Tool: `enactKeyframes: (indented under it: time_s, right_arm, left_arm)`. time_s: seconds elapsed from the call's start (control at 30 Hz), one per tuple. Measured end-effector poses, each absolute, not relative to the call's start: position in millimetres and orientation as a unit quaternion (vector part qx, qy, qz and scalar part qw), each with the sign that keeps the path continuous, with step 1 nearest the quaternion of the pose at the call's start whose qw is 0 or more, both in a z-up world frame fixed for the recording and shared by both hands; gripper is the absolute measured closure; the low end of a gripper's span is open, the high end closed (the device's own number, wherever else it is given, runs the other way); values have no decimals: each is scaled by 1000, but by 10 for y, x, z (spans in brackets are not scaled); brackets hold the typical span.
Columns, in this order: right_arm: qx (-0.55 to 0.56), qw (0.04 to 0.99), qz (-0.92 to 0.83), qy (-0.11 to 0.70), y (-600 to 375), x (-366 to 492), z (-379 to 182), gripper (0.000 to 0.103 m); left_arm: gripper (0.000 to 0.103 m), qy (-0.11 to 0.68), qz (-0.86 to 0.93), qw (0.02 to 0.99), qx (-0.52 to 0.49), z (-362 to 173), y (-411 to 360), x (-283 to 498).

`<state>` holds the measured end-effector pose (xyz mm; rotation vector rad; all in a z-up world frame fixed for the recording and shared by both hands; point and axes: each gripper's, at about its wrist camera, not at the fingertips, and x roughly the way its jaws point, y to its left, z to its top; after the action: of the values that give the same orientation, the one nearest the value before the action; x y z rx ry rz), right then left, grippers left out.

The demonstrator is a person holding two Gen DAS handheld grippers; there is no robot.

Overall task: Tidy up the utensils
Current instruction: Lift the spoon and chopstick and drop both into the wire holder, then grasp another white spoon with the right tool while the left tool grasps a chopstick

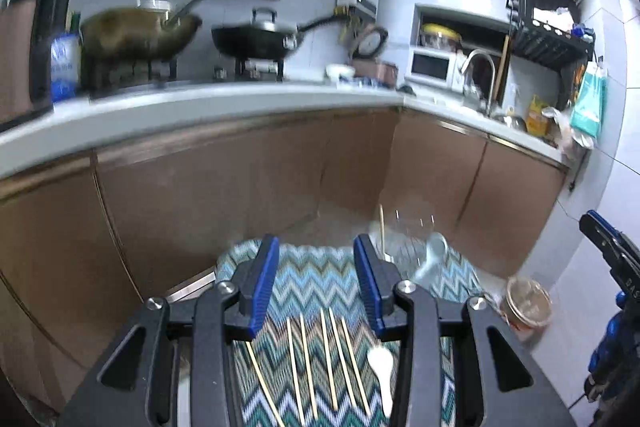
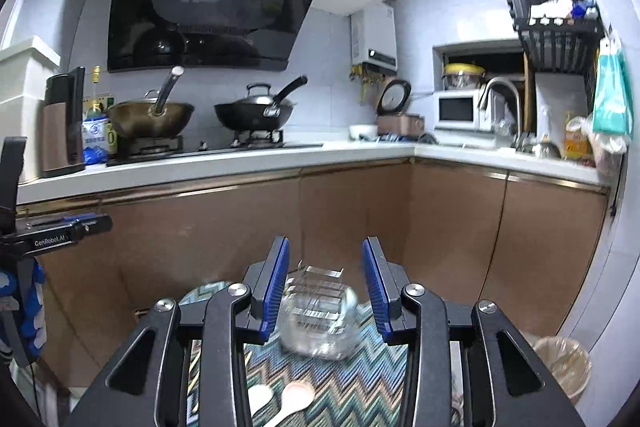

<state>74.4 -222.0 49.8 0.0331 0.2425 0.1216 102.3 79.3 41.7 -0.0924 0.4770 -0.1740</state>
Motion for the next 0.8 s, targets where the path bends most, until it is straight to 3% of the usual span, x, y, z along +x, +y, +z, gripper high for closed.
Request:
enactKeyframes:
  time_s: [0.5, 0.8]
  right_arm:
    - [59, 945, 111, 301, -2305, 1416, -698, 68]
    - [75, 900, 144, 404, -2354, 1963, -1530, 72]
  left_arm:
    - [66, 486, -191, 846, -108, -1053, 419, 2024]
    - [67, 560, -185, 800, -115, -1674, 171, 2664]
